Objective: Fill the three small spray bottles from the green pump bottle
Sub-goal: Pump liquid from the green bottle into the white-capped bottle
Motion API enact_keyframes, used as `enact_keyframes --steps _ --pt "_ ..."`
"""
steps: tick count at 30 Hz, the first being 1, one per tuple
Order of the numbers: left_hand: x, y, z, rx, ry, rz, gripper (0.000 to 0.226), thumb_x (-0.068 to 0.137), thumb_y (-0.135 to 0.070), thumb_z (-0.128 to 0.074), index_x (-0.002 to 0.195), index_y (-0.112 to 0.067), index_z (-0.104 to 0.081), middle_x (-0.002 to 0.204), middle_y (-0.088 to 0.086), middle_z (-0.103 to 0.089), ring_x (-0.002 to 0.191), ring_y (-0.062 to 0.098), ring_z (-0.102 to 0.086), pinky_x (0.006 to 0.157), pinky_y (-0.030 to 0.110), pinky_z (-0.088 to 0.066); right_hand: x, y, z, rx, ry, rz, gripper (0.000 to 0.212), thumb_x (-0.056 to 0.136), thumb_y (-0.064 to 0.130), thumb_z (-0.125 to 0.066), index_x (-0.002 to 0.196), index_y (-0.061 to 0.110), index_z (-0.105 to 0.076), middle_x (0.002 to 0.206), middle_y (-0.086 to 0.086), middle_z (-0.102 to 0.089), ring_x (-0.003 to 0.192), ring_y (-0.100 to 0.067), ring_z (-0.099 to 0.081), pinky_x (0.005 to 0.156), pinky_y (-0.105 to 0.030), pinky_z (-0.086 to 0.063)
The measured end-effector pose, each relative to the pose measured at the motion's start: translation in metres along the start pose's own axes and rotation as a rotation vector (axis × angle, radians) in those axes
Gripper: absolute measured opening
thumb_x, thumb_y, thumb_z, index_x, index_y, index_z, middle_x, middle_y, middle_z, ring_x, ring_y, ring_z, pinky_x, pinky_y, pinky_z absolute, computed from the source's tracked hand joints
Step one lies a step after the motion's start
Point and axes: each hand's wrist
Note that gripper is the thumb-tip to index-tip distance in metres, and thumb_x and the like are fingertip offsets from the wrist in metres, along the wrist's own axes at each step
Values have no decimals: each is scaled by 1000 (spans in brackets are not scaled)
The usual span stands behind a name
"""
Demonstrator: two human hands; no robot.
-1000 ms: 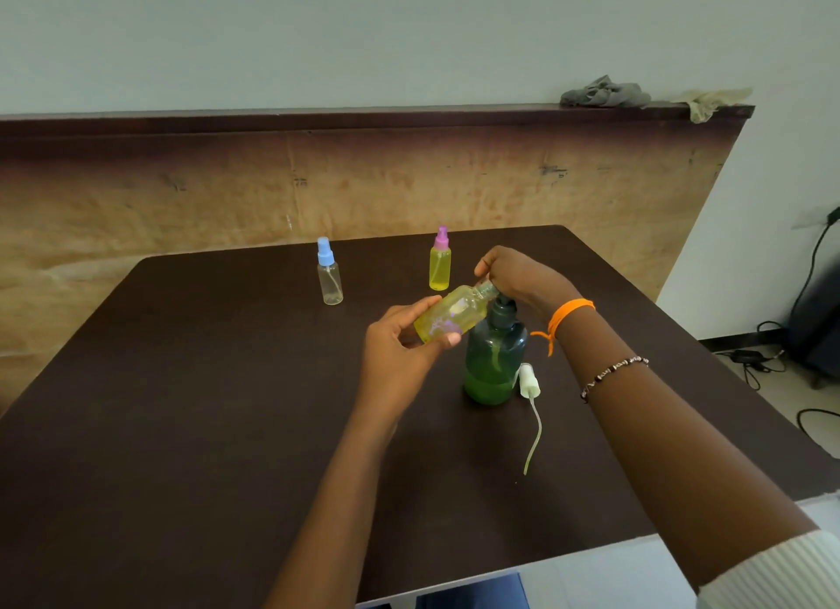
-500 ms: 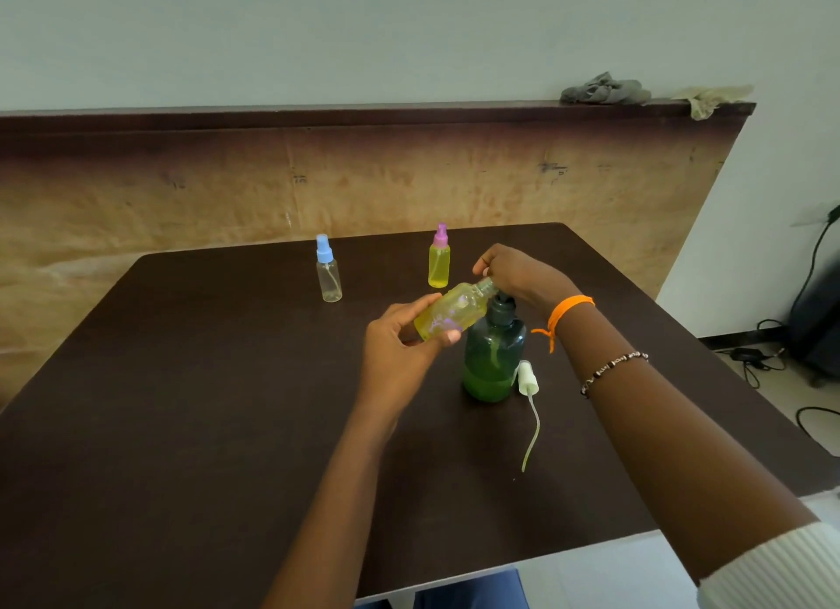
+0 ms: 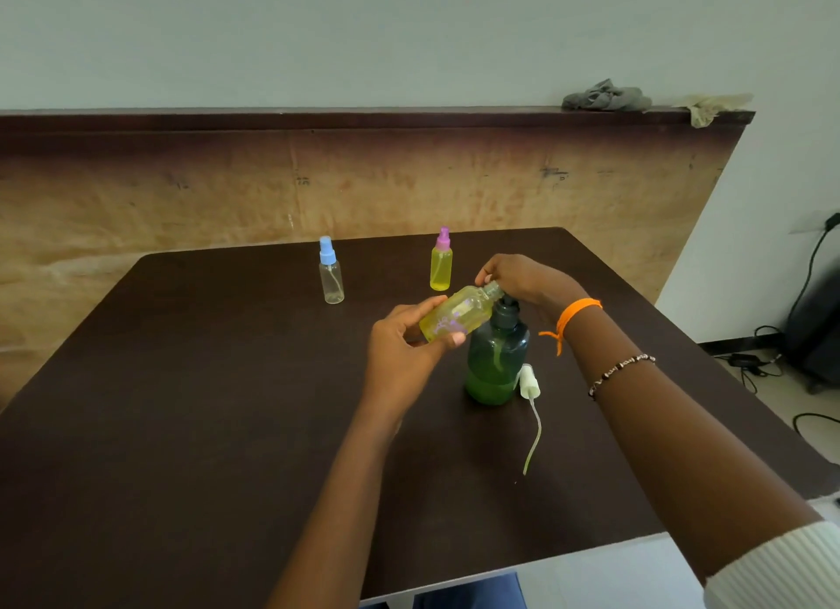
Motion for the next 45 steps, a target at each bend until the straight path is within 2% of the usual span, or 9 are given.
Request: enact_keyframes --steps 3,6,12,17,21,26,32,39,45 --pt "-1 -2 1 3 4 3 49 73 -2 -76 118 -16 -65 99 0 -63 86 4 -62 75 10 -48 6 1 0 -5 11 -28 33 90 -4 -36 112 -16 -57 76 -18 -56 61 -18 -46 52 -22 -41" --pt "-1 -5 2 0 9 -1 49 73 -2 -77 118 -16 -65 101 3 -64 86 3 -63 77 12 -50 4 9 8 -37 32 -24 31 90 -3 -39 112 -16 -56 115 -34 -59 94 -36 -61 78 -36 -50" --pt "-1 -5 1 11 8 1 47 73 -4 -77 116 -21 -66 90 -6 -61 81 0 -61 75 12 -48 -2 3 5 -66 33 36 32 93 -5 -35 110 -6 -62 87 -17 -59 63 -14 -43 48 -15 -39" --pt "0 -2 2 27 10 13 47 73 -4 -77 117 -20 -66 93 -5 -63 83 2 -62 76 12 -48 -4 -1 -1 -67 21 41 33 92 -6 -36 112 -10 -62 102 -23 -62 67 -17 -49 37 -4 -32" --pt "-2 -6 2 32 13 8 46 74 -6 -76 117 -20 -66 97 1 -64 85 5 -61 78 14 -48 -2 3 4 -84 58 25 33 97 7 -38 119 -8 -57 122 -19 -58 97 -28 -59 71 -23 -46" --pt "-2 -7 2 14 9 14 46 75 -5 -76 117 -19 -66 93 -1 -62 87 8 -62 80 20 -48 0 6 7 0 29 11 33 100 20 -37 93 1 -63 80 -7 -53 67 -15 -47 55 -21 -37" --pt "-1 -3 -1 7 2 18 47 74 -3 -76 117 -21 -65 100 4 -65 91 9 -63 85 22 -49 -2 -3 -3 48 9 -3 36 100 8 -31 120 -10 -55 78 -9 -51 77 -22 -49 72 -30 -42" --pt "-1 -6 1 5 8 17 47 74 -4 -76 118 -19 -65 103 4 -65 91 9 -63 84 22 -50 -7 7 5 106 19 -14 31 101 18 -37 93 -1 -59 70 -10 -51 59 -17 -44 37 -12 -38" --pt "-1 -4 0 23 -4 7 48 74 -4 -77 116 -24 -64 95 0 -63 87 7 -62 82 19 -50 2 -2 -1 12 -36 -14 37 100 6 -32 113 -12 -61 112 -22 -62 103 -30 -59 77 -30 -46"
Point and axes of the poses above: each hand's wrist, its own x-axis towards the middle knuckle, its own z-axis out of the back of the hand, y = z × x
